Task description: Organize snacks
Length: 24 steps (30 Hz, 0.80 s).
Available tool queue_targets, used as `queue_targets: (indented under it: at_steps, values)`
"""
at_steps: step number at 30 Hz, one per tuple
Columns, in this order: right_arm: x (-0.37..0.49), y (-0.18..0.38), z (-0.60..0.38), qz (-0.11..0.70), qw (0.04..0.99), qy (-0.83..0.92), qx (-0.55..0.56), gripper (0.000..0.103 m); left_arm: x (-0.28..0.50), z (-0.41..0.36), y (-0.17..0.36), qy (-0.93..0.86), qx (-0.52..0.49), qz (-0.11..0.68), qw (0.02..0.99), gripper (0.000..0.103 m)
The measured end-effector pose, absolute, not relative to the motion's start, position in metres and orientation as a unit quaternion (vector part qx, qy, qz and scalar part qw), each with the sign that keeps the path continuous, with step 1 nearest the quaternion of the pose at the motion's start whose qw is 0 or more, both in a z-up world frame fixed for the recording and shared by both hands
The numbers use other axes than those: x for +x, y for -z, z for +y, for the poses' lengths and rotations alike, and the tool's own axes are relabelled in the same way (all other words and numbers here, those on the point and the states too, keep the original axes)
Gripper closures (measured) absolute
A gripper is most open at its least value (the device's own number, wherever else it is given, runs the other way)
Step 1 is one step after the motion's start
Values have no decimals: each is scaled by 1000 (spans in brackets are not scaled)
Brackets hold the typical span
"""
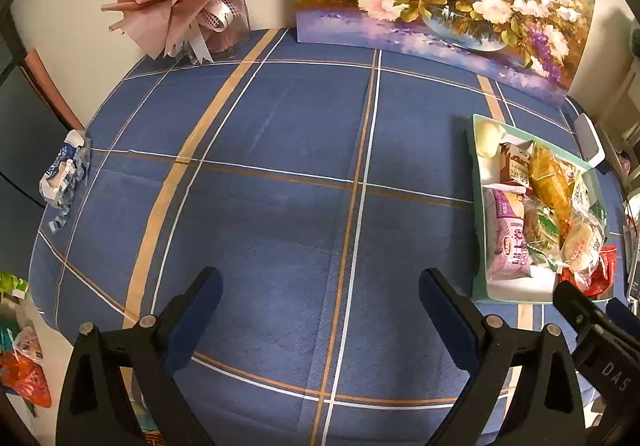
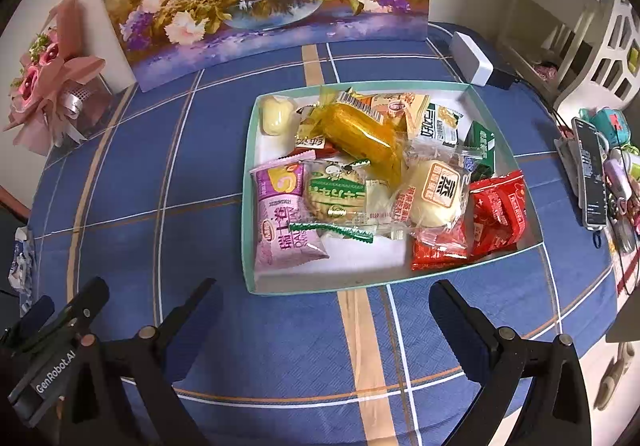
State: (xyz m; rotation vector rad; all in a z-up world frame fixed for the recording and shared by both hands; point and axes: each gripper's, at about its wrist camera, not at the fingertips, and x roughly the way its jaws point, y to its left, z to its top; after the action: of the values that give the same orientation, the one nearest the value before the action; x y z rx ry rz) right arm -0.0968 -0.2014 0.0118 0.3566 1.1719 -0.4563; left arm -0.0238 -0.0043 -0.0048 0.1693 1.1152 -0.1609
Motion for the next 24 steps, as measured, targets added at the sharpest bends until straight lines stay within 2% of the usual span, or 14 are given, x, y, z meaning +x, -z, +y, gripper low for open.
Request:
queue_targets:
  at_steps: [24]
  values:
    - [-95, -14, -206, 538, 799, 213, 164, 0, -19, -1, 9, 45, 96, 533, 840, 5]
